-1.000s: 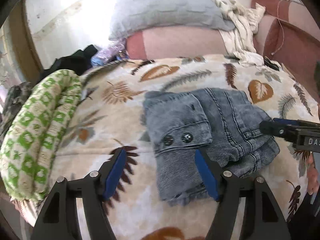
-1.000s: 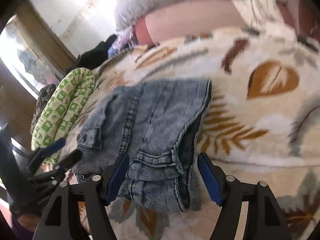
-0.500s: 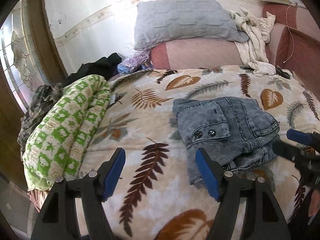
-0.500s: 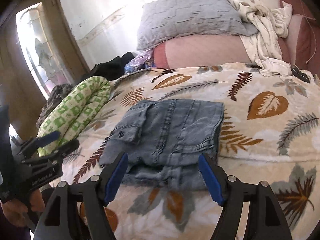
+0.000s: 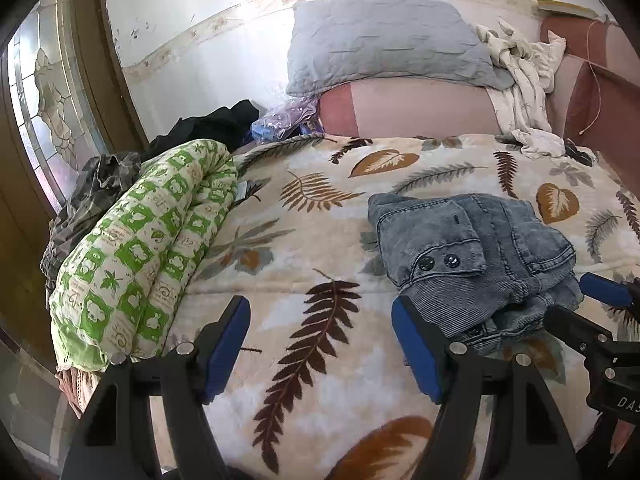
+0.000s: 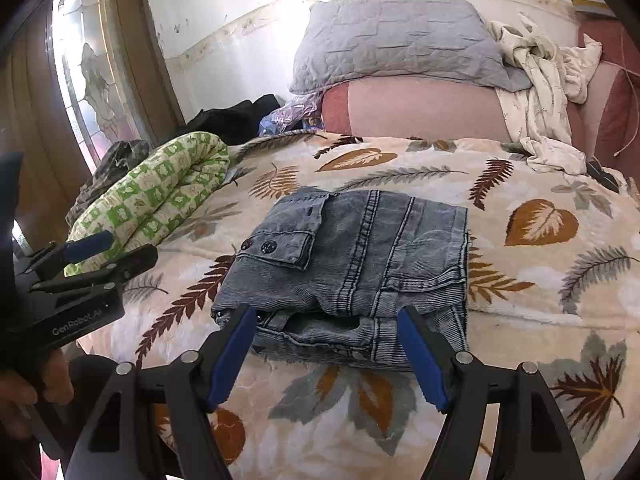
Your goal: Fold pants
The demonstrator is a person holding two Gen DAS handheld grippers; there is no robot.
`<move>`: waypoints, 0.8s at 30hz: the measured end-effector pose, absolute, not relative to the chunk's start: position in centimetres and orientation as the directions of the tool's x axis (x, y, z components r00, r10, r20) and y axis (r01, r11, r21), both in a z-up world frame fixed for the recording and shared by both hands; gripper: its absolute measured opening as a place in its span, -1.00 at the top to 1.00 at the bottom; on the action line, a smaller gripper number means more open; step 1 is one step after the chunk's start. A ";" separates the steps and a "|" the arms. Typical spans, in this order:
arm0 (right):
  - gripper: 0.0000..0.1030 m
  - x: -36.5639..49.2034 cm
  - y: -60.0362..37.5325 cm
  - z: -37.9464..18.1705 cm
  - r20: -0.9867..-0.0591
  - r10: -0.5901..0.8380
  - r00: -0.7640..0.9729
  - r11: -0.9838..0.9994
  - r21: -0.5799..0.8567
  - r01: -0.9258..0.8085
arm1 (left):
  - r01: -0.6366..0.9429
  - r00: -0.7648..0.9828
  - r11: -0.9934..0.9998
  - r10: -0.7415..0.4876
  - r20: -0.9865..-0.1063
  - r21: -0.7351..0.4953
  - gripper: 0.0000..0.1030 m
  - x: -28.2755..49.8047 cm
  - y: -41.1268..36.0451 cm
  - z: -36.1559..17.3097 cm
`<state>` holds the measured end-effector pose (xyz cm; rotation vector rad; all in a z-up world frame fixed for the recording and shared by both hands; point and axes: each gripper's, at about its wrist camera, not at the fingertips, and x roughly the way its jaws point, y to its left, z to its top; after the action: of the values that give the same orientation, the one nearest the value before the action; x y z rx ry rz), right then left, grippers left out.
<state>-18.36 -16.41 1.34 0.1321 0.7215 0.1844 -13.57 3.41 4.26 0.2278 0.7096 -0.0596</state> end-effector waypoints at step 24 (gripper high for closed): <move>-0.49 -17.7 -16.0 0.9 -0.637 0.147 0.757 0.988 0.130 -0.082 | 0.104 0.716 0.974 0.065 -0.695 0.199 -0.45 -11.8 3.6 0.7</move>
<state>-17.74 -15.98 0.91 0.0961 0.7015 0.1247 -11.82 3.58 0.72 0.2313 0.7745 -0.0216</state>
